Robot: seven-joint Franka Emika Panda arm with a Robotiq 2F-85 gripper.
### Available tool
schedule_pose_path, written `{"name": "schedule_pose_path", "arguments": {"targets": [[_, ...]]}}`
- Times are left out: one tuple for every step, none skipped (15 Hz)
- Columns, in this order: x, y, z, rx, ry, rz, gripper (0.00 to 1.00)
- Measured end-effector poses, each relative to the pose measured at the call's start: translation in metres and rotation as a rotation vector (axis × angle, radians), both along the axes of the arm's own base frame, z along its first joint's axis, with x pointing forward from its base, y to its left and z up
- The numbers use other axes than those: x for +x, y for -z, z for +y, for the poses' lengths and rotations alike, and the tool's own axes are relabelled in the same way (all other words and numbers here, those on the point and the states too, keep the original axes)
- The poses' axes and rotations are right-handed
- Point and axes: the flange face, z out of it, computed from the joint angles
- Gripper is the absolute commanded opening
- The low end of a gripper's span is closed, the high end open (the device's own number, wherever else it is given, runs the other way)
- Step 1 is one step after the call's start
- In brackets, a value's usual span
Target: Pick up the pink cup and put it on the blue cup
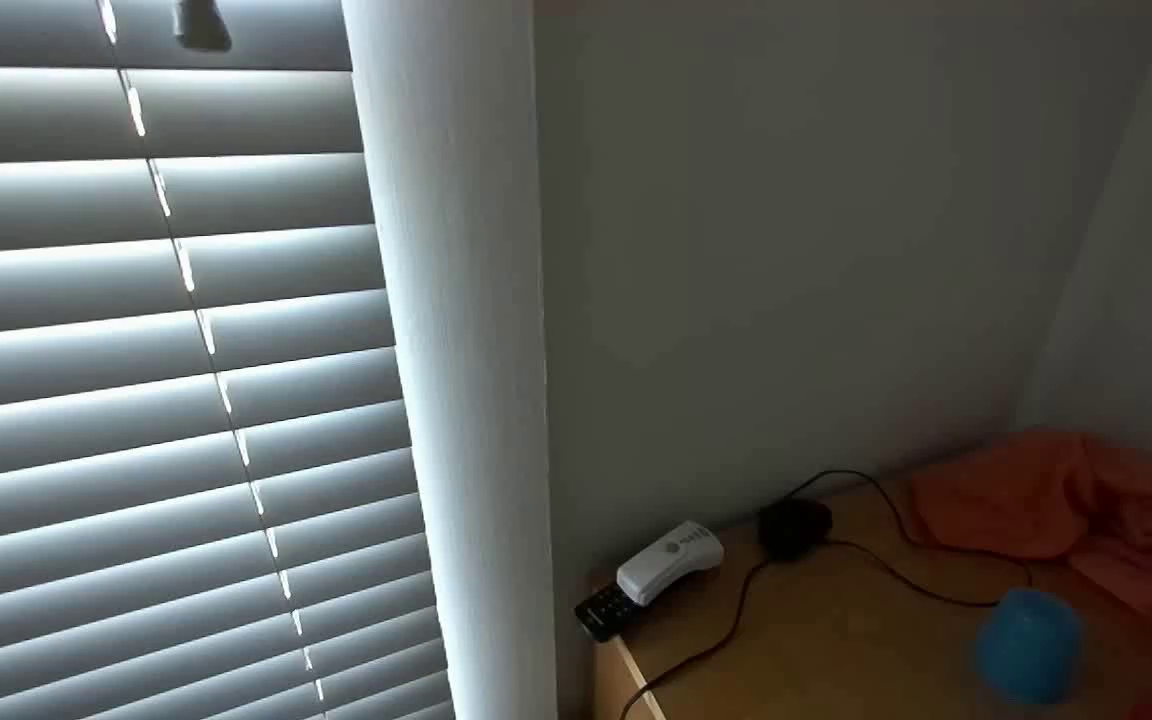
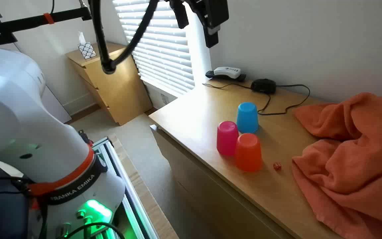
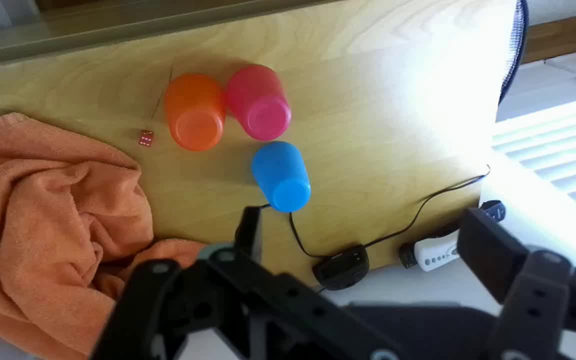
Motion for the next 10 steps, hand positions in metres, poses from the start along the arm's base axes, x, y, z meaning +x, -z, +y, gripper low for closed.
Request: {"name": "schedule_pose_path", "arguments": {"targets": [[0.0,0.0,0.0,0.0,0.0,0.0,1.0],[0.0,-0.0001,0.0,0.0,0.0,0.0,1.0],[0.0,-0.0001,0.0,0.0,0.0,0.0,1.0],[0.0,-0.0001,0.0,0.0,0.0,0.0,1.0],[0.0001,-0.0001,0.0,0.0,0.0,0.0,1.0],[0.0001,-0.0001,0.0,0.0,0.0,0.0,1.0],[0.0001,-0.0001,0.0,0.0,0.0,0.0,1.0],[0.0002,-0.0002,0.0002,-0.001,0.0,0.0,1.0],[0.0012,0.0005,0.0005,-0.003,0.003,0.002,1.0],[0.0045,0.0029,0.0006,-0.008,0.014,0.002,1.0]]}}
